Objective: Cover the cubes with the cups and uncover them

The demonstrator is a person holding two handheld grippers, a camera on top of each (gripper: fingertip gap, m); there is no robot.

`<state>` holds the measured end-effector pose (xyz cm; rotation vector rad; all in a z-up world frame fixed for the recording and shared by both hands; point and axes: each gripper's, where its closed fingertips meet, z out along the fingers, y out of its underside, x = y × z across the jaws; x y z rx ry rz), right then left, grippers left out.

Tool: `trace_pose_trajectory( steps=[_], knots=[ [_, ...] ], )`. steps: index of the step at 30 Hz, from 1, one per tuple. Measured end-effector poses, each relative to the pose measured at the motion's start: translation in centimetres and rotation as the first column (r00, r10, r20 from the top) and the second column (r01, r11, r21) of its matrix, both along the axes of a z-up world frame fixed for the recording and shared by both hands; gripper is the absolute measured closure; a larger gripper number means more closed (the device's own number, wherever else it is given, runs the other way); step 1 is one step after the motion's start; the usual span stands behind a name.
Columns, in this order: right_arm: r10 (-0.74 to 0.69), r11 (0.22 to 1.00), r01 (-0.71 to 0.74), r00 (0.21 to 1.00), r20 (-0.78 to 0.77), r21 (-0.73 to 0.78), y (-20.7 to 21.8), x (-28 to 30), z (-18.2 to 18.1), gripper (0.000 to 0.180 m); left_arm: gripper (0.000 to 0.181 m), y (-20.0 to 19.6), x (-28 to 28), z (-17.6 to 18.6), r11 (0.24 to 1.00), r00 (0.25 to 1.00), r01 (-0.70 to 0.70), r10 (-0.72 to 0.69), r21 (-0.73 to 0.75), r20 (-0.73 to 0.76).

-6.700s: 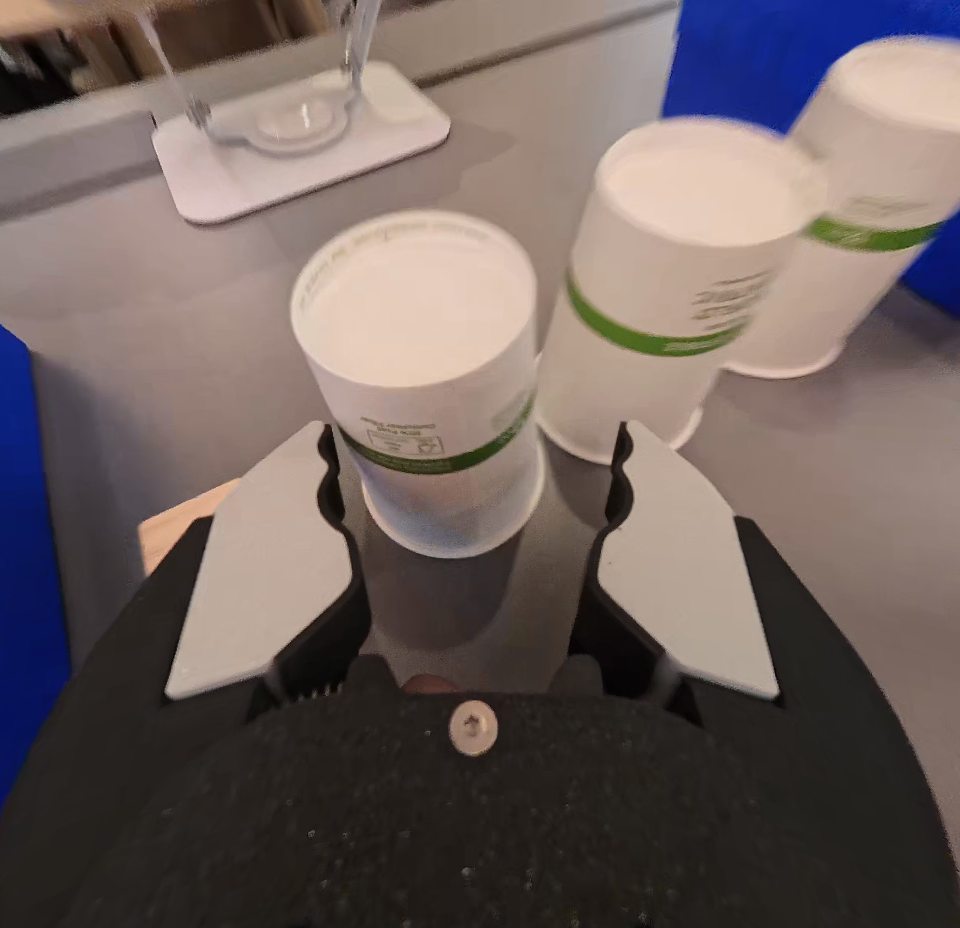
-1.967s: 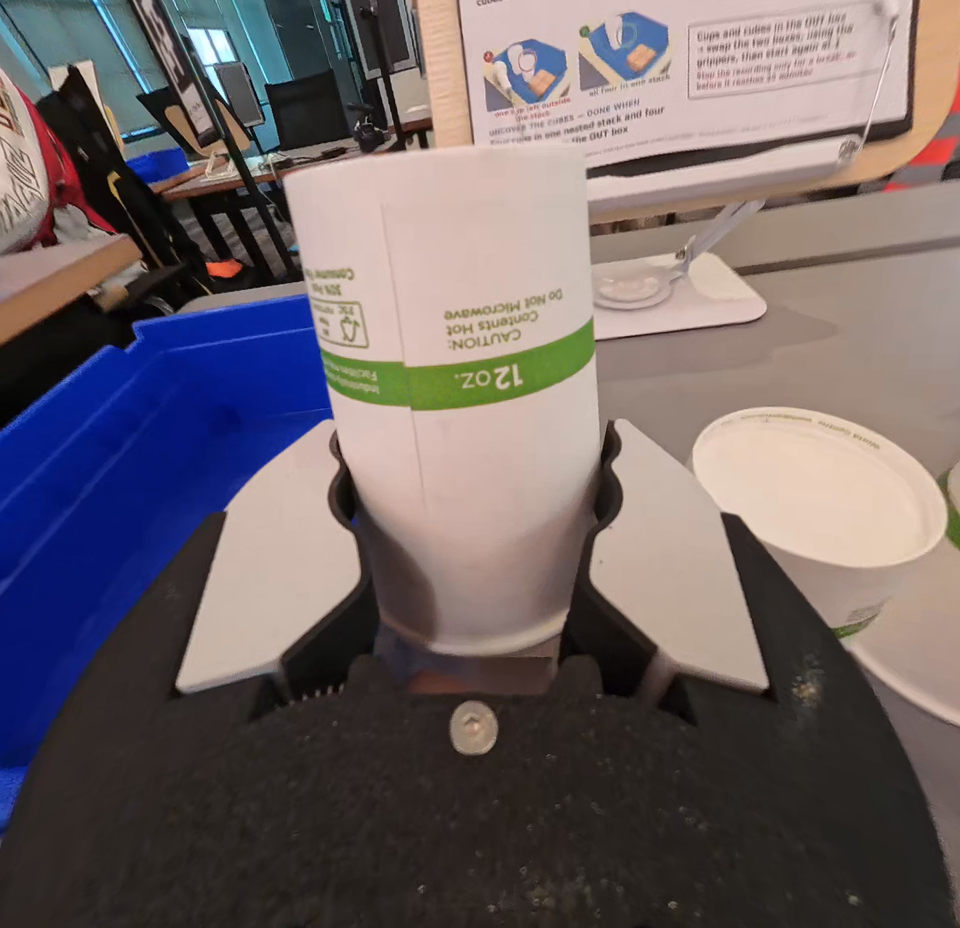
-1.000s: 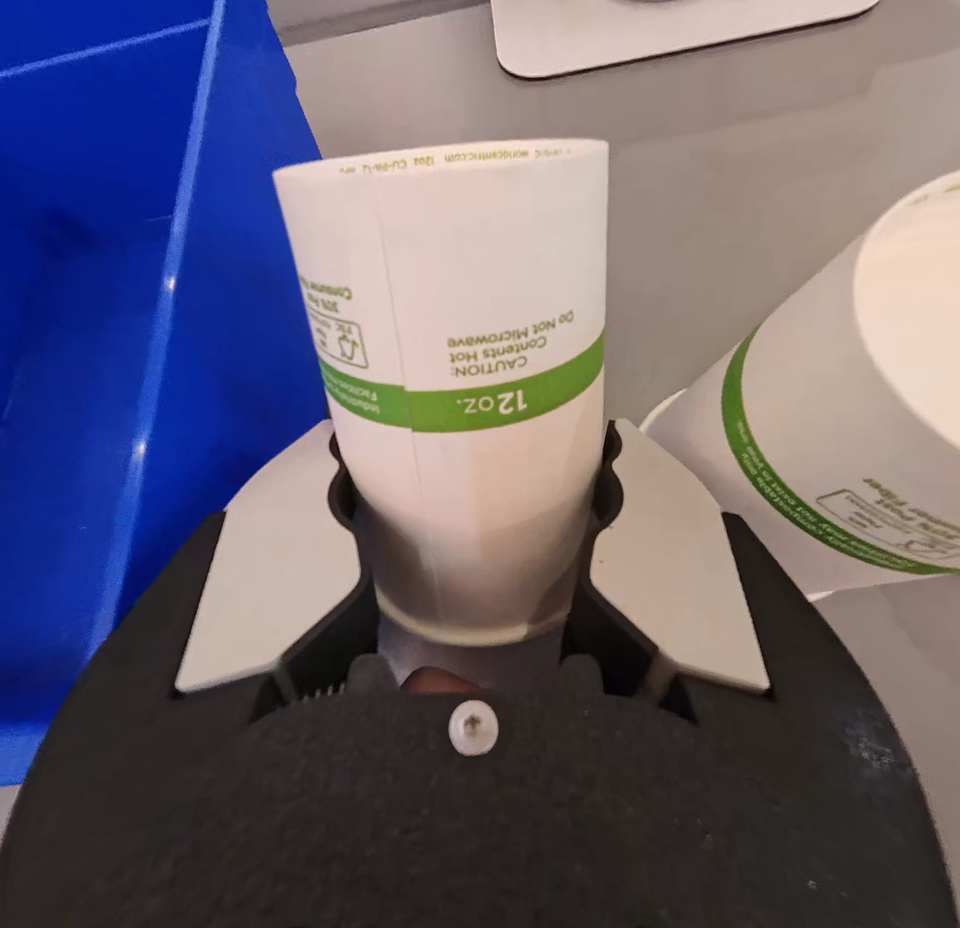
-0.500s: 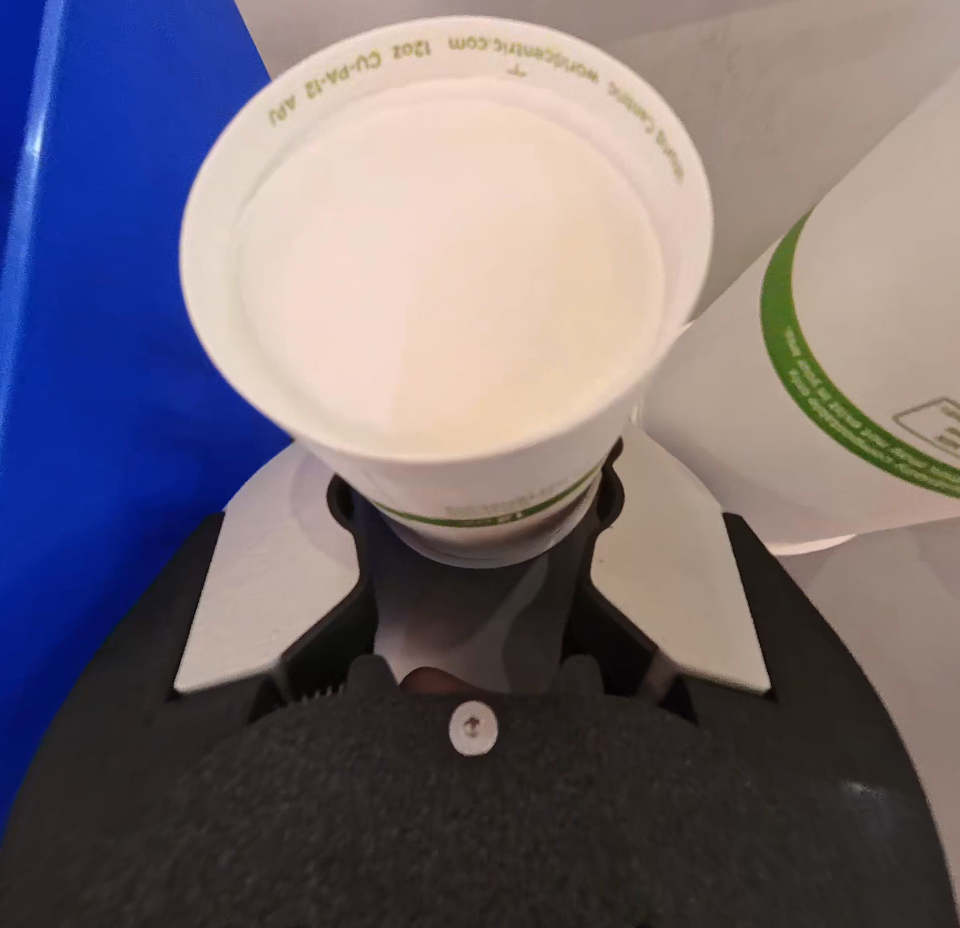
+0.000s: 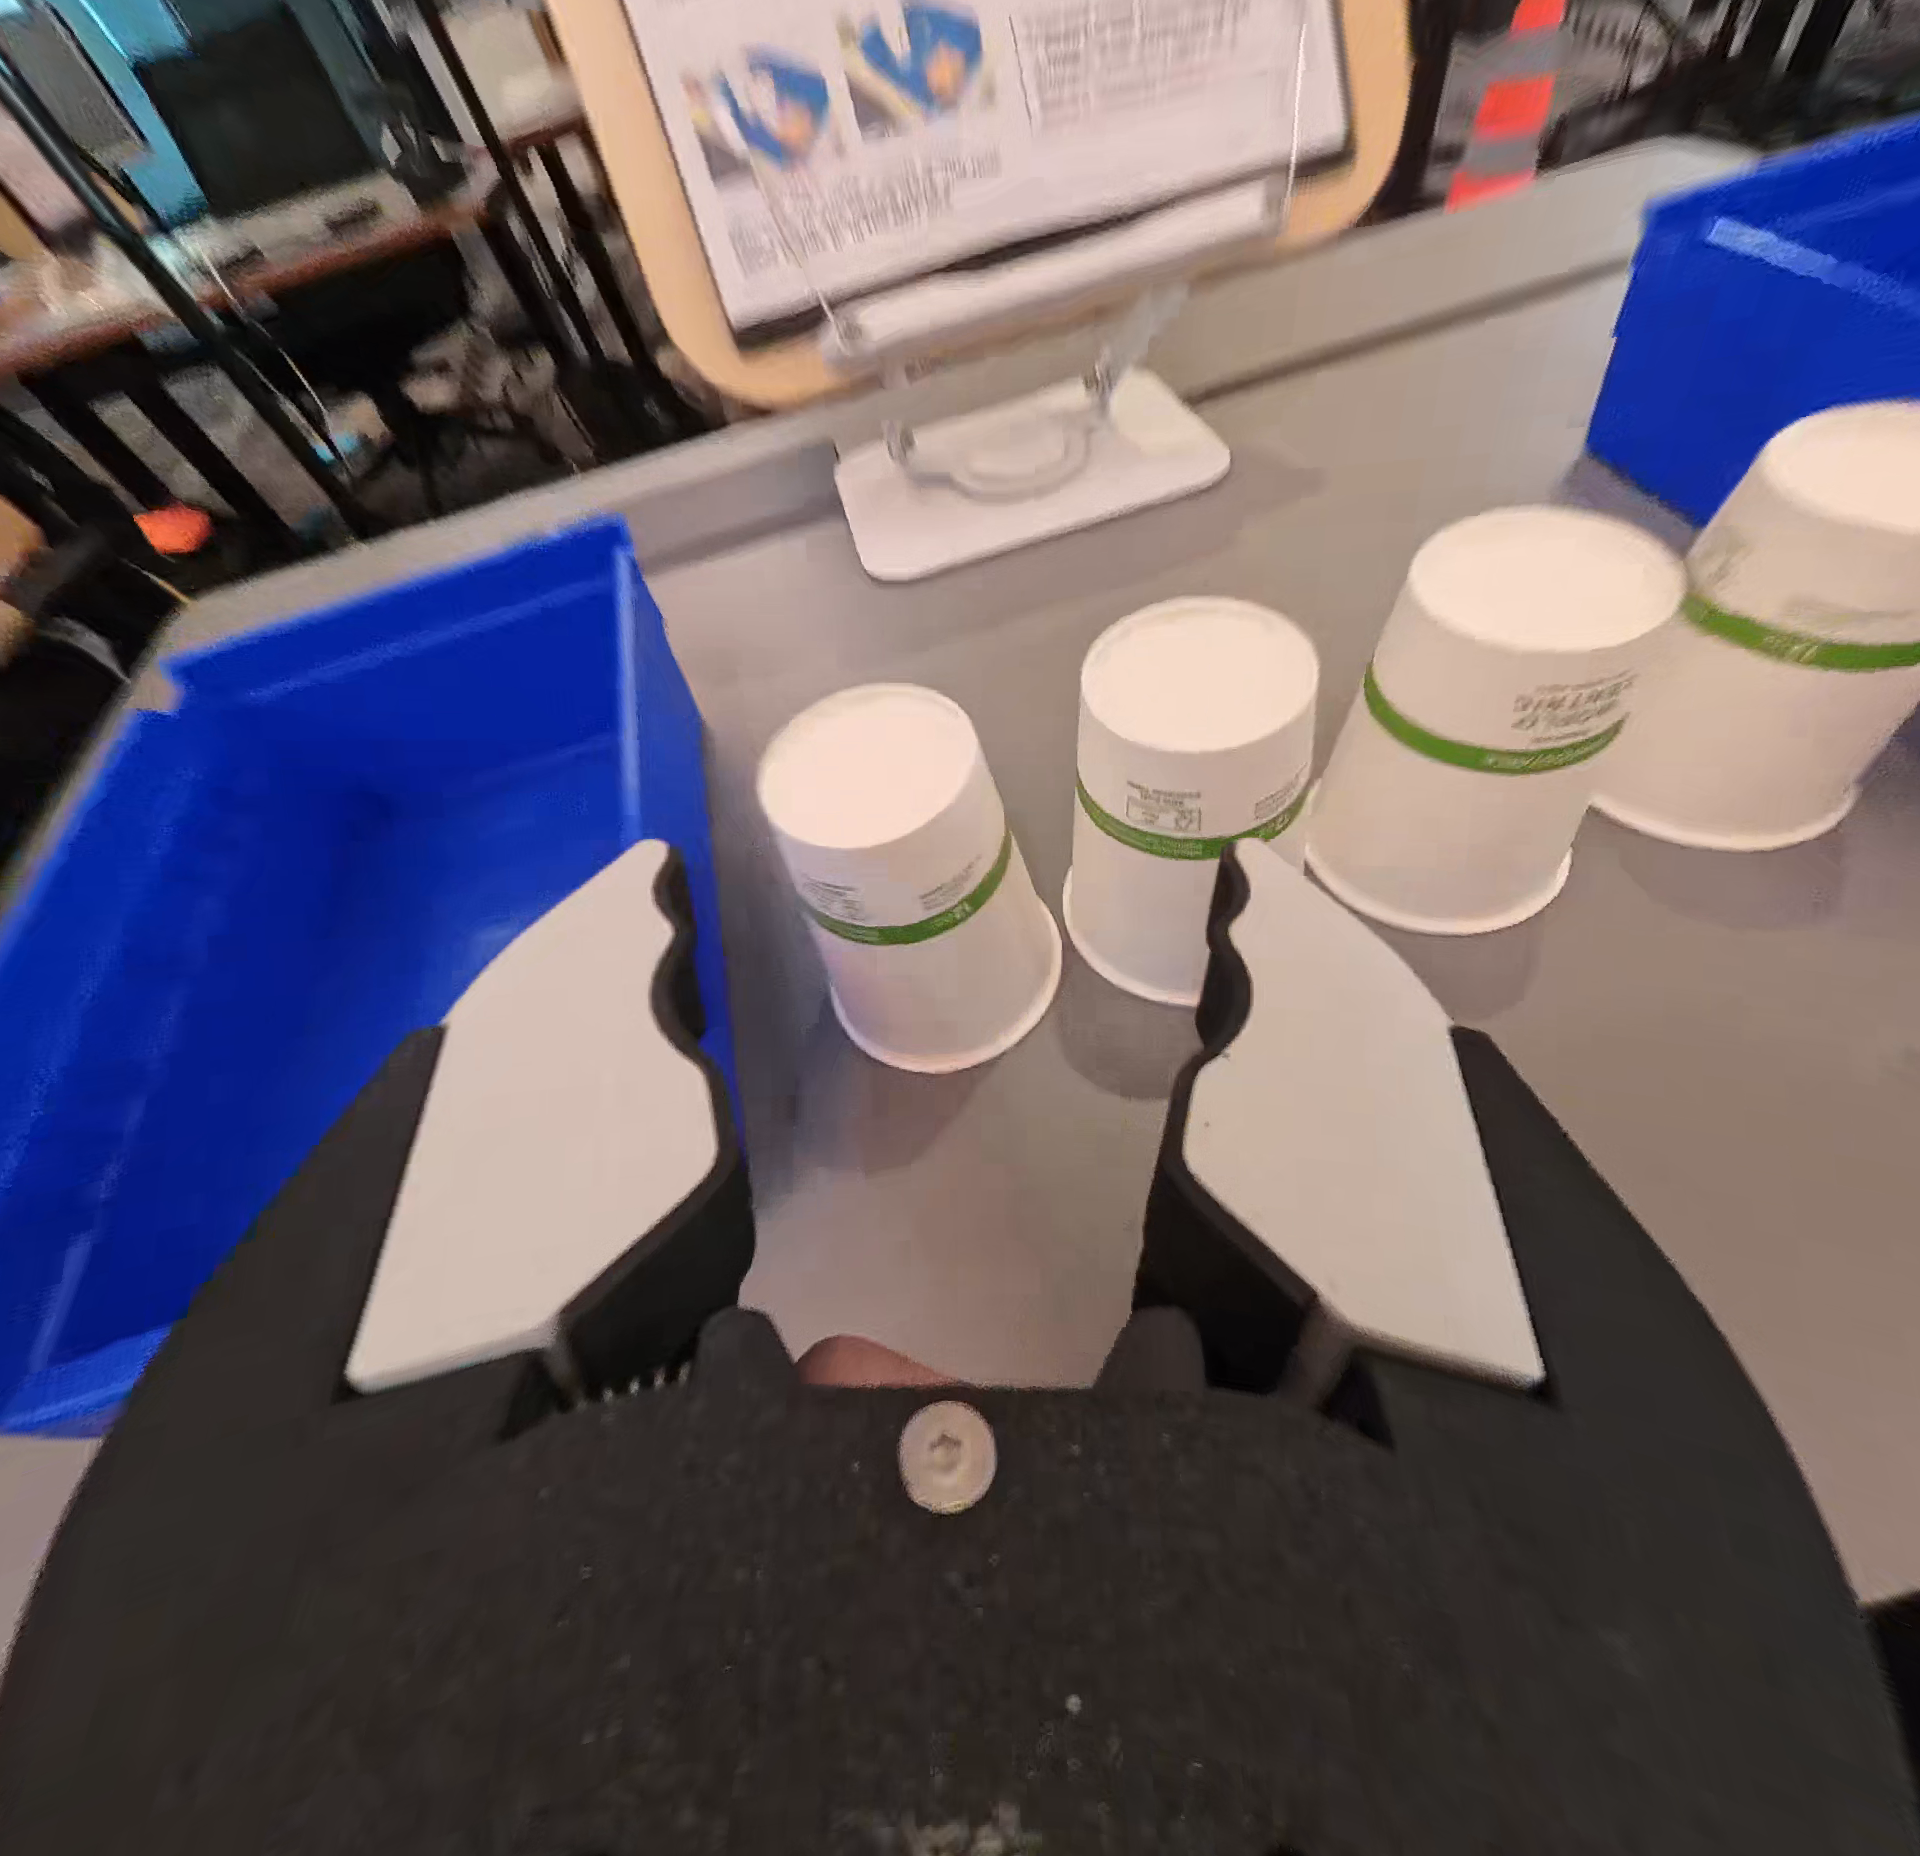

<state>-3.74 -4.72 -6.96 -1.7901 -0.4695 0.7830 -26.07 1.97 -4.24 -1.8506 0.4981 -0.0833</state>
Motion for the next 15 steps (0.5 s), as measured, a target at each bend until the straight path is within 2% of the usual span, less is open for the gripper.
trace_pose_trajectory(
  steps=[3, 5, 9, 12, 15],
  knots=[
    [-0.088, 0.996, 0.085, 0.994, 0.068, 0.042, -0.2, 0.0, -0.6, 0.111, 0.089, -3.2, -2.0, 3.2, 0.995, 0.999, -0.025, 0.021, 0.099, 0.045],
    [-0.169, 0.984, 0.163, 0.982, 0.083, 0.075, -0.6, 0.1, -0.8, 0.111, 0.092, -5.4, -2.8, 3.4, 0.993, 0.995, -0.021, 0.01, 0.112, 0.099],
    [-0.326, 0.942, 0.312, 0.939, 0.109, 0.128, -1.9, 0.7, -1.6, 0.112, 0.1, -8.3, -3.3, 0.1, 0.999, 0.975, 0.006, -0.018, 0.054, 0.222],
    [-0.376, 0.921, 0.355, 0.917, 0.132, 0.157, -3.2, 0.6, -2.4, 0.112, 0.105, -9.7, -2.7, -3.3, 0.999, 0.944, 0.05, -0.046, -0.005, 0.327],
    [-0.422, 0.901, 0.393, 0.893, 0.156, 0.184, -4.4, 0.6, -3.4, 0.113, 0.109, -10.7, -3.0, -6.1, 0.999, 0.962, 0.026, -0.031, 0.022, 0.272]
  ],
)
